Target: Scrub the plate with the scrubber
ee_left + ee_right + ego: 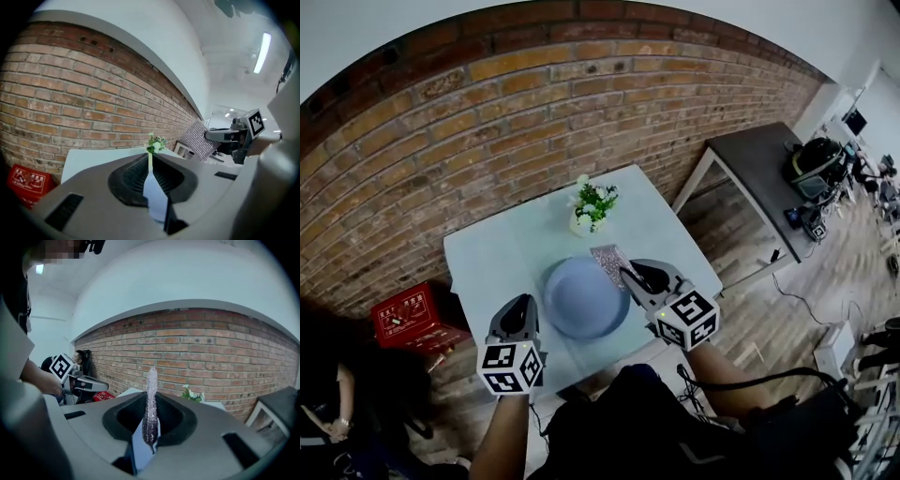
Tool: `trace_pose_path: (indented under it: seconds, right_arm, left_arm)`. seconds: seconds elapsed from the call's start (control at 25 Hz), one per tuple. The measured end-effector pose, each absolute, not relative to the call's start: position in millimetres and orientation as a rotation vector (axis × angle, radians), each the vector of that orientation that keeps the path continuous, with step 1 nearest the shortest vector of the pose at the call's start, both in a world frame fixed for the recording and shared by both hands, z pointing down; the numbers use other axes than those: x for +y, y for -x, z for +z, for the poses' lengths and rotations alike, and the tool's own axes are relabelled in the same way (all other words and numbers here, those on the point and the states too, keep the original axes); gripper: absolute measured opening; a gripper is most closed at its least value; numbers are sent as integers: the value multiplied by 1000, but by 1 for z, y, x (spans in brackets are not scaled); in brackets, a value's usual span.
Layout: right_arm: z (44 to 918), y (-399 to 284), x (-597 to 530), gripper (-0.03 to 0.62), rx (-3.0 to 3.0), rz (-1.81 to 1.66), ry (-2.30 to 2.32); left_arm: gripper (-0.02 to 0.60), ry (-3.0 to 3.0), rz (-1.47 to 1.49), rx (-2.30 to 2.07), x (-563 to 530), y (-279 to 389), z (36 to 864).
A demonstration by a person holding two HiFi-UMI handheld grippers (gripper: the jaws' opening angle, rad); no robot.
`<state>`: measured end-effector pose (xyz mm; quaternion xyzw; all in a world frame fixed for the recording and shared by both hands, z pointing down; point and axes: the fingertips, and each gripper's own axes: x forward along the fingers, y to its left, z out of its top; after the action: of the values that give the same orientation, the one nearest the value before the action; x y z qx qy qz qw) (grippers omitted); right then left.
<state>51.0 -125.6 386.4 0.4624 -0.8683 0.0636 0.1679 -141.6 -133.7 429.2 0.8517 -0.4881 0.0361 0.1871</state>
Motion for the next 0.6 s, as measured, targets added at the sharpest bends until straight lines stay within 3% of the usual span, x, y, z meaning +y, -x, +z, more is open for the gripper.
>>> trace_pose_path:
  seconds: [0.24, 0.6]
  right_arm:
    - [426, -51, -144, 69, -2421, 259, -1237]
    - [493, -32, -167, 69, -2395, 307, -964]
  left_arm:
    - [17, -2326, 187, -1333, -144, 133, 475]
    - [103, -2125, 318, -1357, -146, 128, 547]
